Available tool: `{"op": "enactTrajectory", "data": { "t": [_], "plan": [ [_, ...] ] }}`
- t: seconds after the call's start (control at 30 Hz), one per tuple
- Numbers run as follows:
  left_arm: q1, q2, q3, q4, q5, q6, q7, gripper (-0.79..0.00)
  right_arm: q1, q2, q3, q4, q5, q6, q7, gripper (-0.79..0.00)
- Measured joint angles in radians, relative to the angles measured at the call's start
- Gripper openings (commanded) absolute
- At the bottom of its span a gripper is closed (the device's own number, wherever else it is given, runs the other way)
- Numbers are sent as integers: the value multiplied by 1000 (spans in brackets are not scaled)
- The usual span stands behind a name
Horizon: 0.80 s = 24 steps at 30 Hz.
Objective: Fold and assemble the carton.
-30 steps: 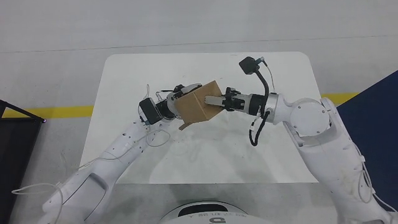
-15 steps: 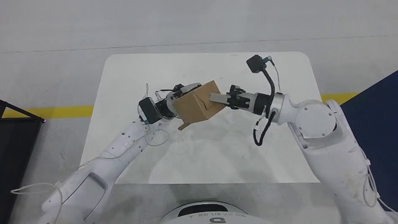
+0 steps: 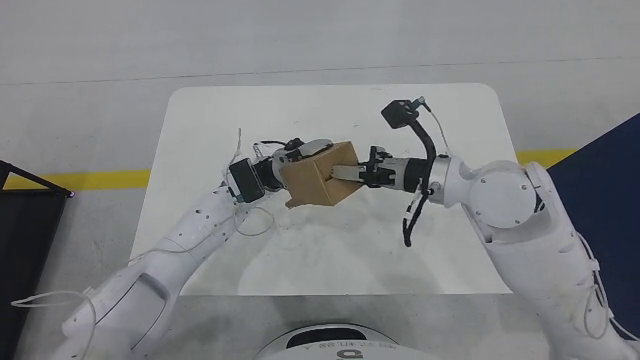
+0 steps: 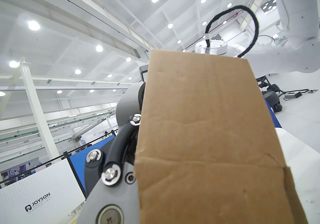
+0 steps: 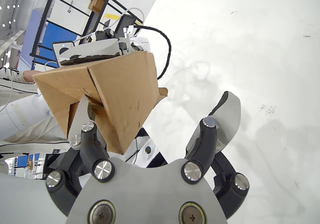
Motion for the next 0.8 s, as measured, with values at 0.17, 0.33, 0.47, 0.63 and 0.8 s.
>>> {"op": "enactTrajectory", "data": {
  "t": [0.17, 0.33, 0.47, 0.63, 0.8],
  "plan": [
    [4, 3, -5, -4, 2, 3, 0, -785, -3, 2, 18, -21, 15, 9, -17, -6],
    [12, 10, -17, -1, 11, 15, 0, -785, -70, 9, 113, -55, 112, -20, -67, 0],
    [6, 20, -23, 6, 53, 28, 0, -785, -169, 14, 226, -68, 196, -83, -137, 0],
    [-79, 51, 0, 42, 313, 90, 0, -785, -324, 14, 356, -61, 308, -197, -238, 0],
    [-225, 98, 16, -15, 726, 114, -62, -785, -468, 9, 473, -43, 399, -318, -341, 0]
  ]
}}
